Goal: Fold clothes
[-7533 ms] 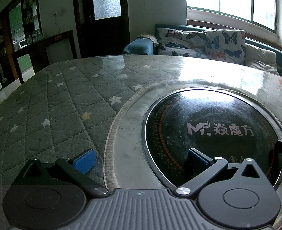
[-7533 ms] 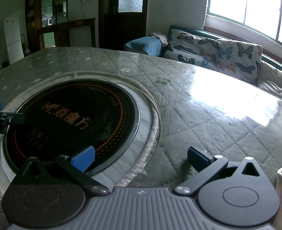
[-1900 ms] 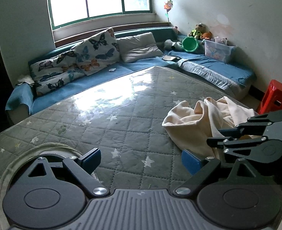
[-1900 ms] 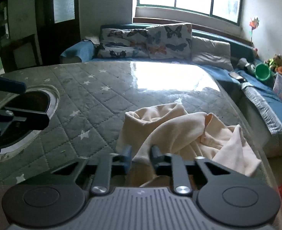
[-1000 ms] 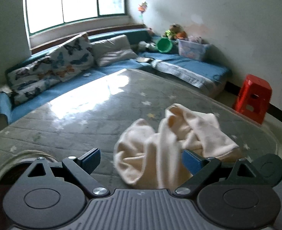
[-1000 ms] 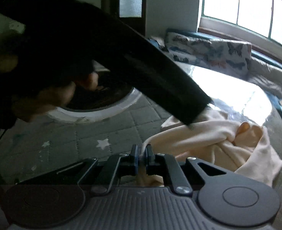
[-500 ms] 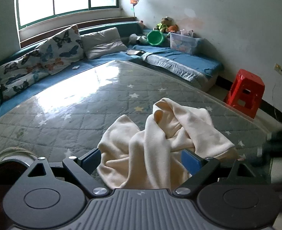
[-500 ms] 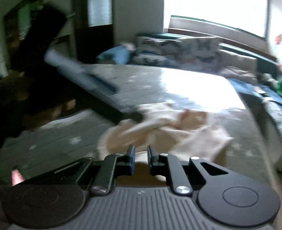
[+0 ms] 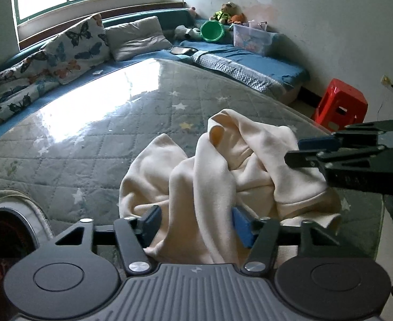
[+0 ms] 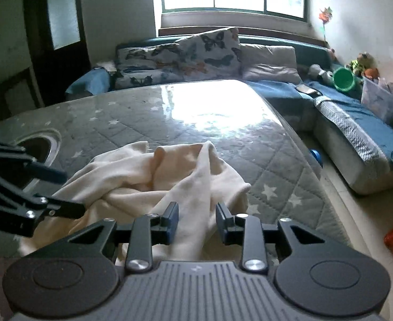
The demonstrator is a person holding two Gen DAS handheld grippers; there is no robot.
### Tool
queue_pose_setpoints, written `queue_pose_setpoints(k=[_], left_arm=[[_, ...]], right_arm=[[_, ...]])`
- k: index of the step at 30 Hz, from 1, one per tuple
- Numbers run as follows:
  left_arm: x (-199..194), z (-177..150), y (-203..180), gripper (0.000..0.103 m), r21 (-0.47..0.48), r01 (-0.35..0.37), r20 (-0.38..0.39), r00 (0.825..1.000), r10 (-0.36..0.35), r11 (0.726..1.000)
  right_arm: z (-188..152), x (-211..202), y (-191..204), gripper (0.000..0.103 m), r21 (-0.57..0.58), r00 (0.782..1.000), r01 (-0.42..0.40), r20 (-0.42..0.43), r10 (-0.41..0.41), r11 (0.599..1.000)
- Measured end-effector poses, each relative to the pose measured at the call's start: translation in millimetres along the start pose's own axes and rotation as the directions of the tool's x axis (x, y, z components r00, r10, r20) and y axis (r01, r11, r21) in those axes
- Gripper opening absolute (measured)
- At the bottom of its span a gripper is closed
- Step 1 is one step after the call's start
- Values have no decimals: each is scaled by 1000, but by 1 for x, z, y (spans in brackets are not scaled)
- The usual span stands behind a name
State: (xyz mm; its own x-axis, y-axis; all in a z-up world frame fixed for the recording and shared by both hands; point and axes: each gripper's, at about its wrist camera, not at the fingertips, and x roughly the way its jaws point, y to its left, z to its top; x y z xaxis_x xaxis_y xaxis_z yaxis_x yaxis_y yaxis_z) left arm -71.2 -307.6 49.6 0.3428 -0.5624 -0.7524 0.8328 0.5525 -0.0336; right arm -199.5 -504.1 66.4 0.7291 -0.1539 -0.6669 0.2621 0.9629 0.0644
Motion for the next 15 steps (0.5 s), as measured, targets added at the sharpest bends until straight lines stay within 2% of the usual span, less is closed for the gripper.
queue_pose_setpoints(k=[1, 3, 4, 7, 8, 10, 12, 15], left_arm=[[1, 0, 0, 45, 0, 8, -4, 1000, -8, 1000], [1, 0, 1, 39, -7, 15, -5, 1000, -15, 1000], [1, 0, 2, 30, -9, 20, -2, 1000, -20, 1000], [-1, -1, 2, 20, -9, 32, 2, 999, -32, 999], [-2, -1, 1, 20, -3, 31, 4, 1000, -31, 1000], [-3, -1, 0, 14, 2, 32, 10, 999, -32, 999], [-4, -1, 0, 13, 1, 34, 16, 999, -34, 999], [-5, -1, 3, 12, -6, 31, 23, 999, -31, 999]], right_arm=[[0, 0, 0, 30, 5, 1000, -9, -4, 9, 1000], [-1, 3, 0, 30, 7, 1000, -26, -15, 26, 1000], [-1, 3, 0, 30, 7, 999, -31, -19, 31, 999], [-1, 3, 2, 29, 4, 998, -54, -37, 54, 999], [-1, 3, 4, 28, 0, 997, -57, -43, 57, 998], [-2, 2, 7, 13, -11, 997, -67, -43, 66, 998], [-1, 0, 11, 6, -25, 997, -75, -32, 74, 997], [1, -6, 18, 5, -47, 997, -82, -9, 82, 995]])
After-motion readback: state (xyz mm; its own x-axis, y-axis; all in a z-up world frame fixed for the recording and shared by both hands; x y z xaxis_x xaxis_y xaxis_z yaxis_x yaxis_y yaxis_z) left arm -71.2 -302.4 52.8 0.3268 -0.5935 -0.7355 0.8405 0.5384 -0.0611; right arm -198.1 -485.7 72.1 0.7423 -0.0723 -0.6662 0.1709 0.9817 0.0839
